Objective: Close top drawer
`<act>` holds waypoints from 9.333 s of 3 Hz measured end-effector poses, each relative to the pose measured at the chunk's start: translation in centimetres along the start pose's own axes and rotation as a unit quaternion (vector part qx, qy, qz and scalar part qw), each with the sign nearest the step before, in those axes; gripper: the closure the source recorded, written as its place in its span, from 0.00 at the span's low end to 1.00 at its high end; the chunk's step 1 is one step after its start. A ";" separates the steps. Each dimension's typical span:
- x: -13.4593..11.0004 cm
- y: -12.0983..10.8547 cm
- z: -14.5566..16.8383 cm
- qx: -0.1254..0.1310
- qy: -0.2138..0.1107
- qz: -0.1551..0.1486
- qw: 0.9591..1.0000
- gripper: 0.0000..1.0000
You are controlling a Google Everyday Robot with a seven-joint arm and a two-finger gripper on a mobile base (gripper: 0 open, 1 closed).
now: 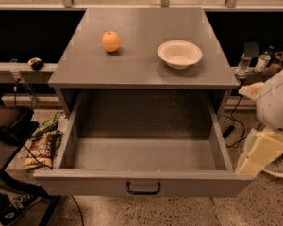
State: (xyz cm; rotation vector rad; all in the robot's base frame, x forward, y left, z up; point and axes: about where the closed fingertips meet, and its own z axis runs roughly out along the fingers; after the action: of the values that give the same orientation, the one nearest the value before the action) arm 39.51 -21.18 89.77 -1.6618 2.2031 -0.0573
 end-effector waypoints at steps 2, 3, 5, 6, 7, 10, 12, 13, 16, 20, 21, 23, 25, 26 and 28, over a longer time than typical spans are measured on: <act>6.1 8.3 8.5 -0.056 0.024 0.050 0.997 0.19; 8.9 14.3 12.0 -0.081 0.016 0.070 0.994 0.50; 7.7 16.9 20.1 -0.084 -0.052 0.038 0.994 0.96; 6.2 14.5 24.3 -0.073 -0.082 0.030 0.994 1.00; 4.9 12.9 25.9 -0.059 -0.093 0.024 0.994 1.00; 2.1 10.0 27.4 -0.037 -0.110 0.041 0.992 1.00; 1.0 6.8 29.3 -0.026 -0.120 0.038 0.992 1.00; 1.0 6.8 29.3 -0.025 -0.120 0.038 0.992 1.00; -0.2 -3.7 31.2 0.038 -0.111 0.033 0.993 1.00; -0.1 -10.6 30.4 0.086 -0.092 0.030 0.992 1.00; -0.2 -10.5 30.4 0.086 -0.092 0.030 0.992 0.96; -0.2 -10.5 30.4 0.086 -0.092 0.029 0.992 0.50; -0.2 -10.5 30.4 0.086 -0.092 0.029 0.992 0.04; -0.2 -10.5 30.4 0.086 -0.092 0.029 0.992 0.00; -0.2 -10.5 30.4 0.086 -0.092 0.029 0.992 0.26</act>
Offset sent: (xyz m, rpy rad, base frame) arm -0.1081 -0.0311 -0.1780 0.0215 0.2198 -0.1367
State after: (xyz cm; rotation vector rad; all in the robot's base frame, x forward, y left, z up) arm 58.95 -18.31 64.29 -1.4483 2.0458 -0.0717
